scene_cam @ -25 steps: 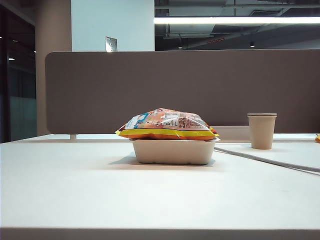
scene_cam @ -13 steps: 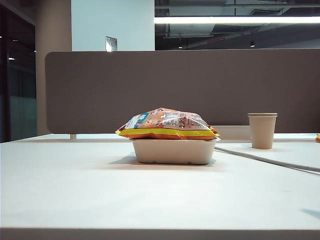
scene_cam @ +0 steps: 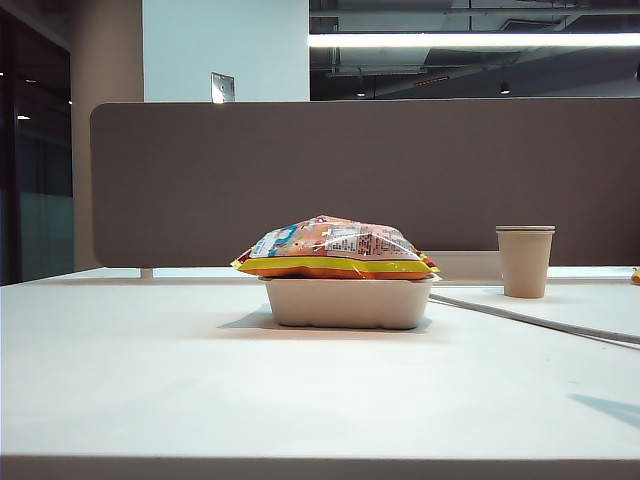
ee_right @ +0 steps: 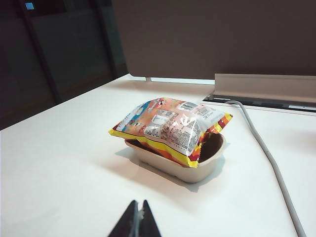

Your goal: Pick up a bag of chips and put them in the box.

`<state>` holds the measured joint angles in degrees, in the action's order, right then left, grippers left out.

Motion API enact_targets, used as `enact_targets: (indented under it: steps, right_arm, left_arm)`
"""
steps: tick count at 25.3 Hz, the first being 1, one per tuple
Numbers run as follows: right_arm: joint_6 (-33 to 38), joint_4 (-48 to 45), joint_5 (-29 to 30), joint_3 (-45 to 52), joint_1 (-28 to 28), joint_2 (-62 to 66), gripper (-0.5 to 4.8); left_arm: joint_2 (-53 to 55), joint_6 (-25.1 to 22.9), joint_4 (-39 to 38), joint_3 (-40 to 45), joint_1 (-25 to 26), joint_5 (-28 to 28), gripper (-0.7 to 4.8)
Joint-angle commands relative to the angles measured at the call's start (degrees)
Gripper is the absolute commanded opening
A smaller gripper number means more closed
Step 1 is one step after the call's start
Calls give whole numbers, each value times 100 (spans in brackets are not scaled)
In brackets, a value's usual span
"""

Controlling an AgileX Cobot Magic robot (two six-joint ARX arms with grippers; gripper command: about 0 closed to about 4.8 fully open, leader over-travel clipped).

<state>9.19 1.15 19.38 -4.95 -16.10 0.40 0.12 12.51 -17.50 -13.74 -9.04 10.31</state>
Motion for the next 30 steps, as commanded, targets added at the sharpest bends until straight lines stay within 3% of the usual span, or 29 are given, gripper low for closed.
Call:
enact_targets:
  steps: [1,2,15,21,30]
  right_arm:
    - [11,-555,-13,225,-9,2,12]
    - [11,-627,-15,267,-9,2,12]
    - [-651,-393,-341,479,-9,4,11]
    - [-1095,138,-341,479,-7,4,10]
    - [-1117,378,-339,479,-7,7,11]
  left_arm:
    - [4,-24,750,282,4,-20,13]
    - [4,-24,848,350,4,-20,-8]
    - [2,-7,1893,1307,2,-28,-6]
    - [2,-363,1880,1322,0,-173,-6]
    - [2,-776,1648,1322,0,-170,-6]
